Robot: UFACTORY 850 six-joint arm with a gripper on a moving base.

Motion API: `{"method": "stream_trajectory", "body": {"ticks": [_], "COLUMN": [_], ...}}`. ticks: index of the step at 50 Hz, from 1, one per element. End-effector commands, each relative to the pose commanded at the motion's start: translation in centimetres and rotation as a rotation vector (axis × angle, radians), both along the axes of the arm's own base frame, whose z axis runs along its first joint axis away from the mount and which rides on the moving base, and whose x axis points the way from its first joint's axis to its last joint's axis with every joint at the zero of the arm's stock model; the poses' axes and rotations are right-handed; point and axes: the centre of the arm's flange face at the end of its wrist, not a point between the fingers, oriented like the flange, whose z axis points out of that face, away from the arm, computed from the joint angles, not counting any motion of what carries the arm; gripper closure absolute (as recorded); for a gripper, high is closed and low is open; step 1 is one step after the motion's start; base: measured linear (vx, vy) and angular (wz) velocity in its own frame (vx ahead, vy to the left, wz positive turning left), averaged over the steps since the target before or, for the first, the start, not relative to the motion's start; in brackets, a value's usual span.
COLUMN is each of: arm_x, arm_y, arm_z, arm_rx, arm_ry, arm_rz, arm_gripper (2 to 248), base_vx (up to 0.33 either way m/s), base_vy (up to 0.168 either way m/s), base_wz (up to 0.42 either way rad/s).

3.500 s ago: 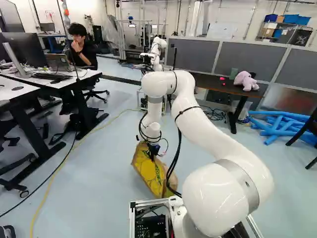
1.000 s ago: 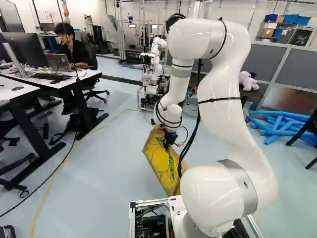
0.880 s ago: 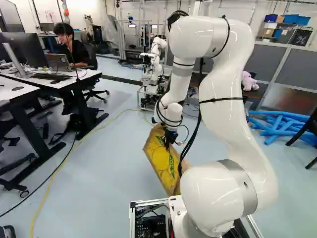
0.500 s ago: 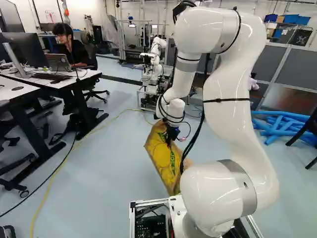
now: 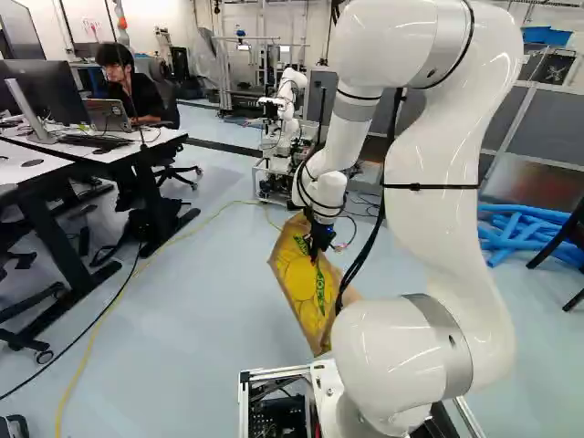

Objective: Pick up the bag on the ground and place it on the table

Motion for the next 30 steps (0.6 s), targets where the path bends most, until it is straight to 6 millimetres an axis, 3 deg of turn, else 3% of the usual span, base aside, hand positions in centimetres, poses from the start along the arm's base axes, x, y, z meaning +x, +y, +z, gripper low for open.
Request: {"method": "stream_trajectory", "body": {"ticks": [30], "arm_x": [0.0], "arm_y": [-0.5], "arm_z": [4.4], "arm_rx": [0.016], "arm_ry": [0.01], "arm_rz": [-0.01], "arm_gripper": [228], "base_vx": [0.0], "base_vy": [0.0], "base_wz": [0.0]}}
